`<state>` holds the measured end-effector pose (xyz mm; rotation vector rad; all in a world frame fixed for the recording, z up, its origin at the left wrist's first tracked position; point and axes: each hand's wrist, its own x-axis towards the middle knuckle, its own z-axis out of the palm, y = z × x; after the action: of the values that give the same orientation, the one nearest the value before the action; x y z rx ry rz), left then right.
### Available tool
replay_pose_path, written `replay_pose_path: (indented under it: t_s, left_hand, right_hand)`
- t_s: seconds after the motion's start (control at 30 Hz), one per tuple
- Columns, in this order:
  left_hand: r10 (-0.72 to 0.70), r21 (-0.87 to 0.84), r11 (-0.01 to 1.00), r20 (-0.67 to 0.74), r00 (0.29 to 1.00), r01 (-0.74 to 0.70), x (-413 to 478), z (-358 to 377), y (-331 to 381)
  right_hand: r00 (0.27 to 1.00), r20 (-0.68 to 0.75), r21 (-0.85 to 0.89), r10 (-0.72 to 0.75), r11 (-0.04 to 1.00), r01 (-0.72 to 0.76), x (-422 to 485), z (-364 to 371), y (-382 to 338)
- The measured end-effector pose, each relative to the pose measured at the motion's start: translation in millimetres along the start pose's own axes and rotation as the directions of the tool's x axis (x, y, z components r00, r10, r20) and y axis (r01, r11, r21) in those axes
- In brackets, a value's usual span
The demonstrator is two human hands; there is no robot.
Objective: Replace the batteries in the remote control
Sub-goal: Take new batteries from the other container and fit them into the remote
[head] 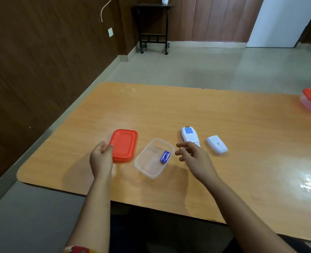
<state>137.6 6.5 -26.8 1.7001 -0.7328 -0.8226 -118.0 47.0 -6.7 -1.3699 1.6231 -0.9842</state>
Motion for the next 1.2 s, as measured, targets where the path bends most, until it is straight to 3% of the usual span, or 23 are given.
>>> replay_pose_path:
  t_s: [0.13,0.2,0.3,0.4,0.53,0.8,0.9,0.97,1.0,1.03,1.07,1.13,1.2]
  left_hand:
    - [0.188,0.073,0.980,-0.075,0.979,-0.182,-16,6,12]
    - [0.252,-0.025,0.967,-0.050,0.966,-0.254,-24,18,17]
    - [0.223,-0.199,0.959,0.080,0.972,-0.203,-36,40,23]
    - [0.193,-0.262,0.955,0.186,0.963,-0.141,-42,56,25]
    - [0.199,-0.270,0.953,0.207,0.958,-0.140,-41,61,24]
    - [0.196,-0.301,0.946,0.229,0.953,-0.122,-37,63,25]
    - [0.181,-0.321,0.942,0.249,0.951,-0.095,-39,65,26]
    - [0.180,-0.334,0.939,0.273,0.945,-0.083,-41,66,28]
    - [0.179,-0.344,0.936,0.289,0.941,-0.072,-43,67,29]
    - [0.180,-0.354,0.933,0.304,0.935,-0.064,-45,68,30]
    - [0.187,-0.362,0.930,0.317,0.930,-0.064,-47,69,31]
    - [0.208,-0.363,0.929,0.334,0.919,-0.078,-52,72,32]
    - [0.221,-0.361,0.929,0.355,0.908,-0.085,-56,75,33]
  right_hand:
    - [0.993,-0.019,-0.267,-0.118,0.958,0.108,-3,7,1]
    - [0.975,-0.032,-0.480,-0.220,0.859,0.178,-3,12,0]
    - [0.959,0.010,-0.660,-0.283,0.719,0.220,2,21,-1]
    - [0.977,0.080,-0.709,-0.199,0.677,0.196,12,32,-6]
    - [0.987,0.144,-0.730,-0.074,0.665,0.156,24,41,-16]
    - [0.986,0.154,-0.748,-0.066,0.644,0.160,31,44,-23]
    - [0.989,0.090,-0.601,-0.120,0.785,0.150,24,37,-27]
    - [1.000,-0.010,-0.193,-0.015,0.981,0.013,17,22,-32]
    - [0.996,-0.007,0.120,0.087,0.989,-0.086,13,11,-33]
    - [0.984,0.019,0.387,0.175,0.906,-0.168,9,0,-33]
    - [0.971,0.031,0.541,0.236,0.813,-0.214,5,-12,-30]
    - [0.955,-0.013,0.491,0.297,0.834,-0.252,3,-33,-19]
    - [0.950,-0.072,0.231,0.303,0.932,-0.280,2,-43,-5]
